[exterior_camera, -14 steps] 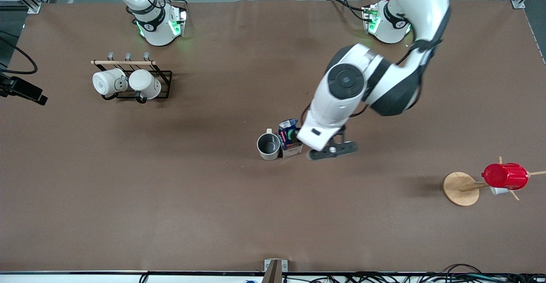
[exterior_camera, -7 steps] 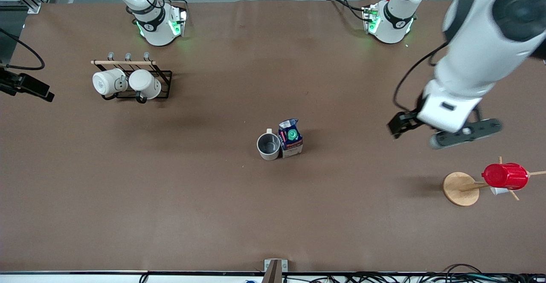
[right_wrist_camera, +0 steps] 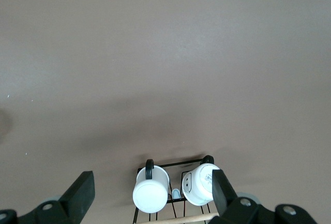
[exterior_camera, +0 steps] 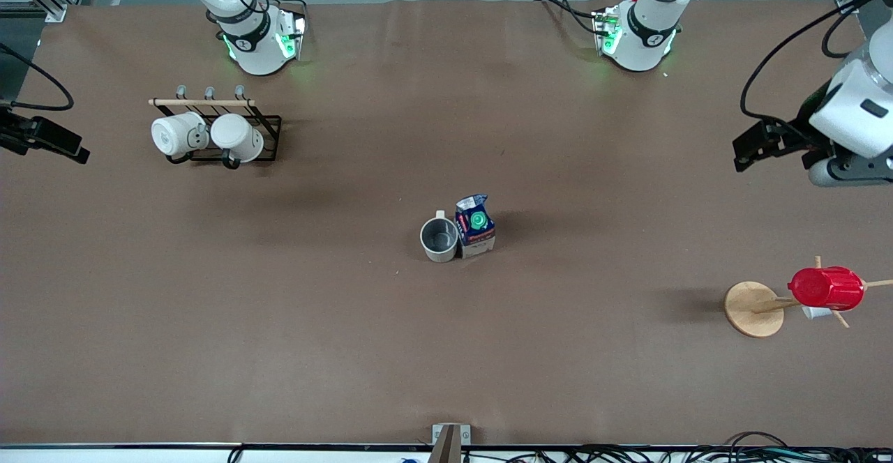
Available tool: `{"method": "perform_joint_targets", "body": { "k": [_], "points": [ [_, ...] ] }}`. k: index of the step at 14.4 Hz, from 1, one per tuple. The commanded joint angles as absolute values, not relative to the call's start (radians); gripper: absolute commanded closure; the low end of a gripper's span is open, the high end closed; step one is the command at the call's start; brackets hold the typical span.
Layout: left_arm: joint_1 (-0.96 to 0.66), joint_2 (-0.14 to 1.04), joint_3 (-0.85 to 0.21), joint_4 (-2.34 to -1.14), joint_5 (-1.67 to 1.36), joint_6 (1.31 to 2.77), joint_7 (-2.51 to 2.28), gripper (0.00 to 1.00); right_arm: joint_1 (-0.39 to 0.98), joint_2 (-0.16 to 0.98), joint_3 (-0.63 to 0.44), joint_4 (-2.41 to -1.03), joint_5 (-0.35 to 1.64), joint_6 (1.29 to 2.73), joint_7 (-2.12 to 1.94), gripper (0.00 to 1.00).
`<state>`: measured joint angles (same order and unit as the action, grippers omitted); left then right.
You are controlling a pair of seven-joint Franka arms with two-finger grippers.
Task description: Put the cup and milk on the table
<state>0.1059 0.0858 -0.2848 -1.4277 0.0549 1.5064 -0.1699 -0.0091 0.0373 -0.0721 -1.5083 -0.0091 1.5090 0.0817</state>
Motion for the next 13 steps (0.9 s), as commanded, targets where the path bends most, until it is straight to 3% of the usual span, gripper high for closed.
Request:
{"method": "perform_joint_targets", "body": {
  "k": [1,4,13],
  "points": [
    [0.042,-0.058,-0.18,-1.598,-0.005,1.536,-0.095,0.0,-0.015,0.008,-0.071,-1.54,0.014,1.519,0.066,0.0],
    [-0.003,-0.13,-0.143,-1.658,-0.009,1.531,-0.097,0.0,-0.015,0.008,-0.071,-1.54,0.014,1.519,0.066,0.0],
    [0.002,-0.107,-0.138,-1.598,-0.002,1.514,-0.097,0.0,-0.009,0.014,-0.071,-1.519,0.014,1.517,0.067,0.0]
  ]
}}
